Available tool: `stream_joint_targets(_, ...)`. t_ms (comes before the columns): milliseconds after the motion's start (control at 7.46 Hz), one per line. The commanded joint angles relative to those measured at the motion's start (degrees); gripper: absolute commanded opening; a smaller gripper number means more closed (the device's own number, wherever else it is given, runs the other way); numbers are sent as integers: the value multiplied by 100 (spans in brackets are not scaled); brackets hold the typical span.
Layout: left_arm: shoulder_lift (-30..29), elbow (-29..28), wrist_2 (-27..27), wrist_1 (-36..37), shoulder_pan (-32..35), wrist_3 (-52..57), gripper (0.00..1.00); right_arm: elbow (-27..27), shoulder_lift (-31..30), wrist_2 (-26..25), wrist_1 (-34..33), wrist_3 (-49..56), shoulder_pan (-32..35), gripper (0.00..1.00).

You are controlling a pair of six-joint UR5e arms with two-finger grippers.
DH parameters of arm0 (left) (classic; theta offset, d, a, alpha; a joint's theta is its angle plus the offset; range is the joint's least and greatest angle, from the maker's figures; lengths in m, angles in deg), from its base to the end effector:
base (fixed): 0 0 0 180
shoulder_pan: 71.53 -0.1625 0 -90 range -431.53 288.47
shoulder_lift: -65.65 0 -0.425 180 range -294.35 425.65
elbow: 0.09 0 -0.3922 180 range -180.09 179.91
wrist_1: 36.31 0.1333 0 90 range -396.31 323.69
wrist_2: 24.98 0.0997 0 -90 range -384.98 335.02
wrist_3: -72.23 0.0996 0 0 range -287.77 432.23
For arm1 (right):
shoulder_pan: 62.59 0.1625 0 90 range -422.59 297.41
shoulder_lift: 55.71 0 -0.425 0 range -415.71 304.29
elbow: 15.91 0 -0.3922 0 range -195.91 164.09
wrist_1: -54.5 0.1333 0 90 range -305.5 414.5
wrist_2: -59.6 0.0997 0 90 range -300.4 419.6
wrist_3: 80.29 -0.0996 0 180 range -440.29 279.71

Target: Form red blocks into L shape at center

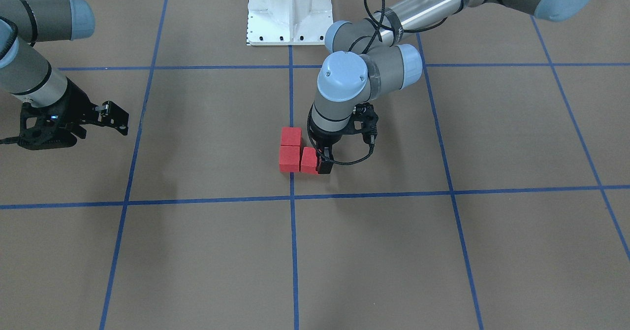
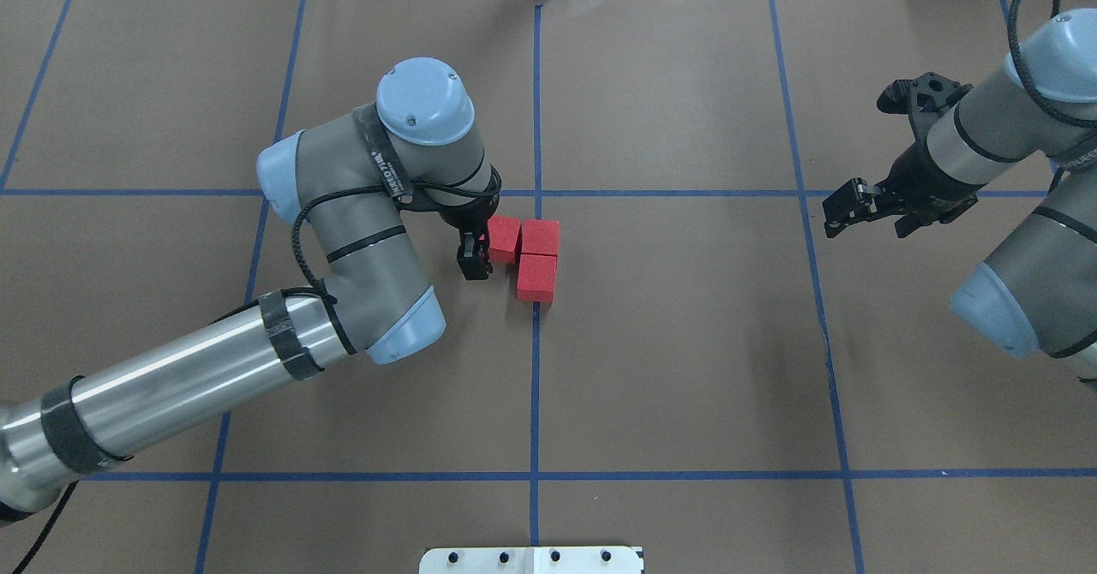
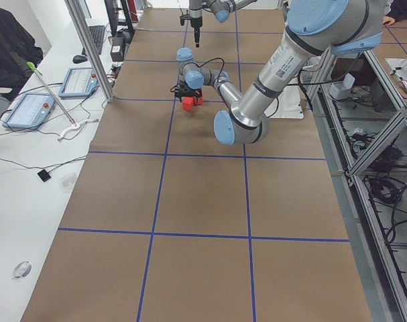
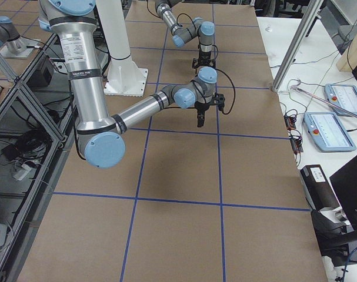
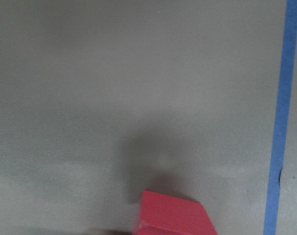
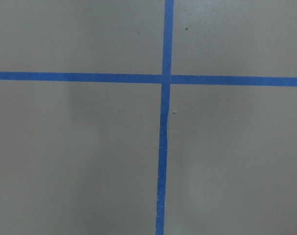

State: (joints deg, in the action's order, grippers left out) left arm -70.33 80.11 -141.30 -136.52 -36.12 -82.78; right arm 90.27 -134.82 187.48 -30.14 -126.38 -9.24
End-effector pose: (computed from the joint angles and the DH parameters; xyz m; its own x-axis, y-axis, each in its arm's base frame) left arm 0.5642 -0.5105 0.2157 0.0039 -0.9996 -0.0287 0.6184 0.0250 -0.7855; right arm -0.2739 -0.4890 0.4143 0.6658 -0.0221 0.7458 0.0348 0.9994 -0.0014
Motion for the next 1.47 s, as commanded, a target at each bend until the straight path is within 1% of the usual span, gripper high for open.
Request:
stream_joint_targets(0,1461,1640,-198,37,88,1133,100,25,1,9,0,12,17,100)
stream_joint_targets(134,2252,2344,-190,19,123,1923,100,34,1,0,0,3,17,100)
stream_joint_targets(268,3112,3047,-198,-7,210,3062,100,43,1,0,0,3,44,100)
stream_joint_targets(402,3852,3524,-198,-51,394,4361,100,43,1,0,0,3,61,100)
stream_joint_targets(536,4373,3755,-207,-156,604,5749,100,43,1,0,0,3,175,100)
stream_joint_targets(670,4708,3723,-225,-539,868,6989,100,69,-34,9,0,3,419,100)
stream_joint_targets(804,4955,3679,-268,-839,1175,7767,100,165,-174,35,0,38,691,100)
stream_joint_targets(938,5149,3504,-730,-947,1865,8959,100,523,-541,70,0,64,938,100)
stream_joint_targets(1072,5177,3007,-1500,-939,2881,10328,100,770,-901,105,-26,91,1349,100)
stream_joint_targets(1206,5151,2419,-1952,-921,3622,11516,100,694,-1122,245,-70,596,1614,100)
stream_joint_targets(1340,5151,2178,-1904,-913,3813,12050,100,311,-1133,272,-96,1523,1922,100)
